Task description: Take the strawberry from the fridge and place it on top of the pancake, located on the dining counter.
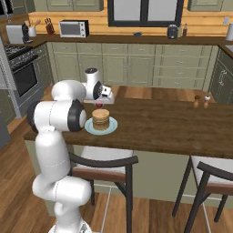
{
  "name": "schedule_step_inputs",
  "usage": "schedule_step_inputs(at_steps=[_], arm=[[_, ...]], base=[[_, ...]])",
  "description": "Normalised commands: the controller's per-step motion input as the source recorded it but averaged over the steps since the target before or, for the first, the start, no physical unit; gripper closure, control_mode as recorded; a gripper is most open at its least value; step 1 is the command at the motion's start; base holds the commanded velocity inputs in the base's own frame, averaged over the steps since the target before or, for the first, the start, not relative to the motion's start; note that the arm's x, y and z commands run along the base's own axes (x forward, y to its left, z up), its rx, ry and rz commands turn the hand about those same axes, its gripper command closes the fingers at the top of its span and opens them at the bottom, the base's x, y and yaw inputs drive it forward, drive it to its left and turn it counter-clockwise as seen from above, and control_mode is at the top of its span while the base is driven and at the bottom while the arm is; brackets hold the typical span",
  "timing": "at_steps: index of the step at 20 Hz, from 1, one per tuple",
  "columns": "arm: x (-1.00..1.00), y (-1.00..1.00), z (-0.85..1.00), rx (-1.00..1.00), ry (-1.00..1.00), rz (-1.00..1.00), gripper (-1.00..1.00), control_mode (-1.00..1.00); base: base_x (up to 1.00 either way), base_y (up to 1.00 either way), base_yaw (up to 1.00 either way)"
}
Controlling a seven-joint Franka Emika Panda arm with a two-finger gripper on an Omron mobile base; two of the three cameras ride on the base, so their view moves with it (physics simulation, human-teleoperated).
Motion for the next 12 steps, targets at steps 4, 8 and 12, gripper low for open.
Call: schedule_step_inputs(at_steps=[4,8,12], arm=[[-0.10,0.00,-0.39,0.00,0.00,0.00,1.00,-1.00],[-0.02,0.00,-0.39,0.00,0.00,0.00,1.00,-1.00],[0.00,0.00,-0.33,0.00,0.00,0.00,1.00,-1.00]], base=[[0.00,0.00,0.00],[0.00,0.00,0.00],[0.00,0.00,0.00]])
